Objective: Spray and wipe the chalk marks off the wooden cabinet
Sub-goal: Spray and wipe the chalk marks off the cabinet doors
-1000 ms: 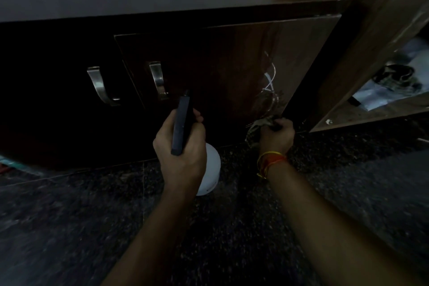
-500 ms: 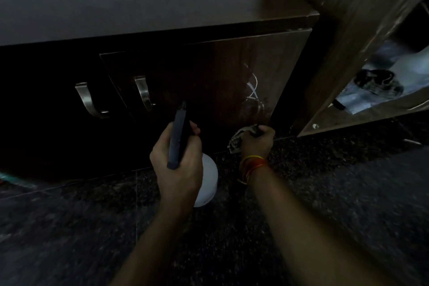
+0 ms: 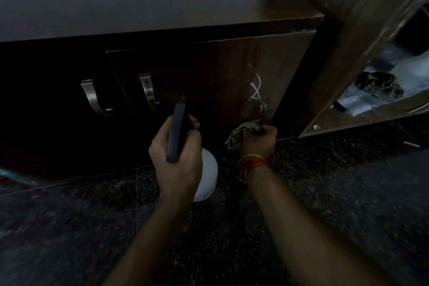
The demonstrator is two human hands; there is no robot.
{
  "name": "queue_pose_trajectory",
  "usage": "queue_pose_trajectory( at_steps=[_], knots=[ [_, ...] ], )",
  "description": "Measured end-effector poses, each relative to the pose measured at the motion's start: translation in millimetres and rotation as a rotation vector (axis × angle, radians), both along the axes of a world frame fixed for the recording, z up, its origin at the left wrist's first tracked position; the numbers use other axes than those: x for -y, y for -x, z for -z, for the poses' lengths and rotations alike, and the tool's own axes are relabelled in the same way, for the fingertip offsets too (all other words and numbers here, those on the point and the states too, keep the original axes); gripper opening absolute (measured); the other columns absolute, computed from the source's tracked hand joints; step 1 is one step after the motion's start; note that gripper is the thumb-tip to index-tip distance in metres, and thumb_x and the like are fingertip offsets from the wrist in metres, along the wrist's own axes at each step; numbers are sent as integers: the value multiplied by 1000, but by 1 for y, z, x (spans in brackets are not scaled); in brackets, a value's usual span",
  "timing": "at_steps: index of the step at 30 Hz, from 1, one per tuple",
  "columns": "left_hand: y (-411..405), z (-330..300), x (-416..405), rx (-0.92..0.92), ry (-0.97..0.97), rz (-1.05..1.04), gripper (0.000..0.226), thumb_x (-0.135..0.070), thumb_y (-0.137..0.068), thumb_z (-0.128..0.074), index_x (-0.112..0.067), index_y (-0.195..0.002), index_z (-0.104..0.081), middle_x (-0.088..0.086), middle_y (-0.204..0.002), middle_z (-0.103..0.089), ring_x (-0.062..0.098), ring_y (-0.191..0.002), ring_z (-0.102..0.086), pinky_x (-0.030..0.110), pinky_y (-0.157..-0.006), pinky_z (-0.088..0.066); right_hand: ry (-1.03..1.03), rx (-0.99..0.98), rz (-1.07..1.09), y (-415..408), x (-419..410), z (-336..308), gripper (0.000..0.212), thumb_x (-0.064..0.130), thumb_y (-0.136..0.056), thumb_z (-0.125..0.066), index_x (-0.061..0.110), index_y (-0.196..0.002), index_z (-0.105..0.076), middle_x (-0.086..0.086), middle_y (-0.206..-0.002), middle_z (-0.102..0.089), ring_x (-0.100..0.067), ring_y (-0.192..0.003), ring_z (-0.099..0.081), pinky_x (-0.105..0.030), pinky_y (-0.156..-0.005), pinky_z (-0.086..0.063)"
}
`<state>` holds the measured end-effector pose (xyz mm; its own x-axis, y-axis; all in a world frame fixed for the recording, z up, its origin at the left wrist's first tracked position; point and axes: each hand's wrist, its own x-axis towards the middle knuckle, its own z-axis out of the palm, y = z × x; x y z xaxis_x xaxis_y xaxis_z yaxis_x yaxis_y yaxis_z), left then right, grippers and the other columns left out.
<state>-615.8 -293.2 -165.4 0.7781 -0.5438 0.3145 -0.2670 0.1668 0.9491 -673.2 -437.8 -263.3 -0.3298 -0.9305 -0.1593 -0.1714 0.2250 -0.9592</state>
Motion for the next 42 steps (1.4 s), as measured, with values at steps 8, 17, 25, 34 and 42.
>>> queue_pose_trajectory(
  at_steps=[8, 17, 25, 34, 42],
  knots=[
    [3, -8, 3, 2, 23, 18, 10, -5, -82, -51, -1, -83, -60, 20, -66, -53, 35, -58, -48, 36, -52, -41, 267, -14, 8, 1, -3, -35, 31, -5, -68, -64, 0, -99, -62, -24, -101, -60, -31, -89, -60, -28, -83, -45],
    [6, -12, 1, 11, -5, 13, 13, -10, -82, -51, -4, -87, -61, 19, -64, -53, 37, -55, -46, 35, -51, -40, 352, -83, -32, -1, -14, -69, 25, -5, -69, -63, 3, -93, -64, -20, -101, -56, -34, -94, -58, -27, -87, -42],
    [11, -26, 5, -1, 17, 14, 18, -20, -81, -51, -6, -88, -61, 12, -65, -54, 36, -57, -49, 42, -53, -41, 502, -134, -166, 4, -20, -91, 30, -5, -73, -64, 4, -101, -62, -19, -112, -51, -20, -94, -53, -11, -82, -35],
    [8, -32, -2, 10, -26, -25, 18, -28, -82, -51, -13, -85, -60, 20, -71, -53, 42, -60, -48, 47, -53, -40, 601, -159, -164, 3, -20, -124, 27, -5, -70, -66, 5, -95, -66, -17, -106, -55, -21, -96, -55, 2, -83, -30],
    [11, -45, -1, -22, -22, -19, 8, -21, -85, -50, -21, -84, -58, 11, -76, -52, 41, -63, -47, 43, -53, -40, 711, -258, -243, 5, -19, -138, 35, -1, -71, -68, 13, -104, -65, -10, -113, -53, -25, -105, -56, -29, -91, -46]
  ],
)
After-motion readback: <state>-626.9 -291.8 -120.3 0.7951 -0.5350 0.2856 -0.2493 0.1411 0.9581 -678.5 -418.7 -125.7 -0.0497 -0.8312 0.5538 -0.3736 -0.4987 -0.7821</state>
